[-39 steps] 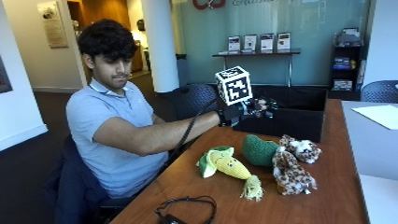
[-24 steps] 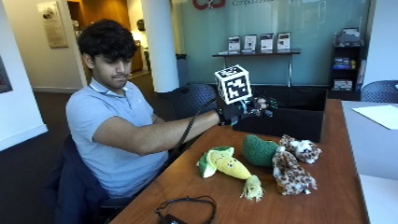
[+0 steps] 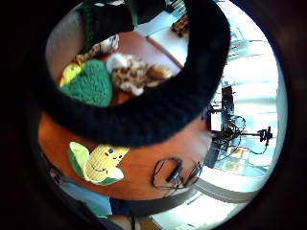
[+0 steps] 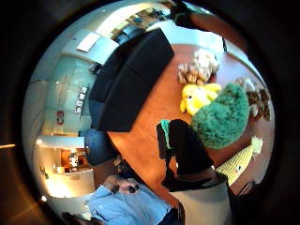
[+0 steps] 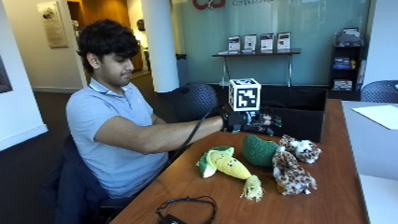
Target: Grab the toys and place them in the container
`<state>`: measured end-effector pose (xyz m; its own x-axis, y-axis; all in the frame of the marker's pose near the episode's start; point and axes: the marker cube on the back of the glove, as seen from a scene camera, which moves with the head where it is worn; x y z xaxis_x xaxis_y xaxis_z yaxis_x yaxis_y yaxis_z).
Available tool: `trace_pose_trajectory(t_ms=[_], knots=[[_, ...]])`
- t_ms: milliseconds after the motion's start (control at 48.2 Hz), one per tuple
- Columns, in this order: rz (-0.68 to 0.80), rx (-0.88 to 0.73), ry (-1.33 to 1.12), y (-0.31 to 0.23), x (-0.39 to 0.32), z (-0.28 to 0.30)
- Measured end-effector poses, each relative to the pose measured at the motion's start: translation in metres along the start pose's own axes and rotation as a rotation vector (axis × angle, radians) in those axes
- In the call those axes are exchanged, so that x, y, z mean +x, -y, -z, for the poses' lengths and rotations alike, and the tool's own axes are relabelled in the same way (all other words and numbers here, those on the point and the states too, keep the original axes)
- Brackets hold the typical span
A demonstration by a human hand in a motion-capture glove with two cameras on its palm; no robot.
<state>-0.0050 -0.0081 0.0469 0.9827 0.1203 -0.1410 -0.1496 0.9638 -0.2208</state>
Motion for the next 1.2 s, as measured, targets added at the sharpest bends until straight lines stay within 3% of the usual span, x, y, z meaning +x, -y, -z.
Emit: trace_pose_trajectory(t_ms=[104,208,415,540,727,851,1059,1204], knots=[[-0.036,-0.149,-0.083,0.007,-0.007,-0.044],[-0.161,-0.22,-0.168,0.013,-0.002,-0.075],[0.023,0.084,-0.128,0.024,-0.02,-0.076],[0.033,0.163,0.025,0.026,-0.034,-0.046],[0.127,0.323,0.205,0.035,-0.09,0.086],[0.212,0.363,0.175,0.061,-0.146,0.144],[0.35,0.338,0.09,0.1,-0.252,0.17],[0.381,0.309,0.084,0.106,-0.277,0.167]])
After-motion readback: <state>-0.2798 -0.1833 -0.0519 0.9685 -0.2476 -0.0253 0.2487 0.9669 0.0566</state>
